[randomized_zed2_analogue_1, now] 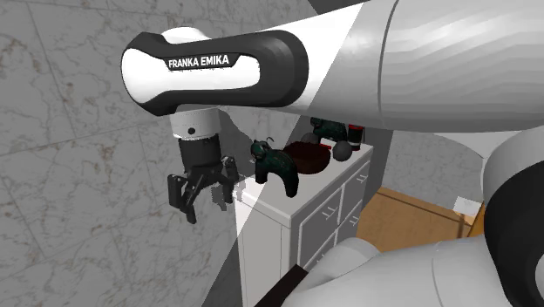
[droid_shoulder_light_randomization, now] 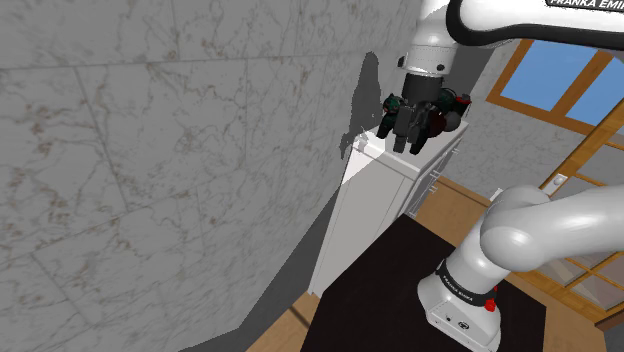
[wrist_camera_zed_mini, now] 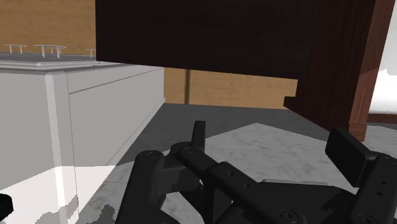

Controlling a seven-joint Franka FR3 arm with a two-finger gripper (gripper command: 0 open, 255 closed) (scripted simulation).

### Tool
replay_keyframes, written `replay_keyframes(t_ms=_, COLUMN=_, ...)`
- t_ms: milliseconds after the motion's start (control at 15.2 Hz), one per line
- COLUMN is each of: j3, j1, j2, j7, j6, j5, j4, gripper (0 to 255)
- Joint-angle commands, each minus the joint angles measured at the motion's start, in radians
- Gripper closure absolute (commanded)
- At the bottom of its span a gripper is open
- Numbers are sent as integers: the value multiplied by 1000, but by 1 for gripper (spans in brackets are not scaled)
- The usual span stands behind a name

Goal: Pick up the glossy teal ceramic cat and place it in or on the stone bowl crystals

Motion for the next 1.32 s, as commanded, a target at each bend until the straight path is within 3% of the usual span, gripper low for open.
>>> replay_keyframes(t_ms=0, j3=0, j1=0, j2=0, j7=0, j6=0, j5=0, j4=0, gripper=0)
replay_keyframes(t_ms=660, j3=-138, j1=-106, j2=129, j7=-151, j6=109, j5=-204, j4=56, gripper=0)
replay_keyframes(t_ms=1254, j3=-254, j1=-183, j2=295, j7=-269, j6=214, j5=-337, j4=182, gripper=0)
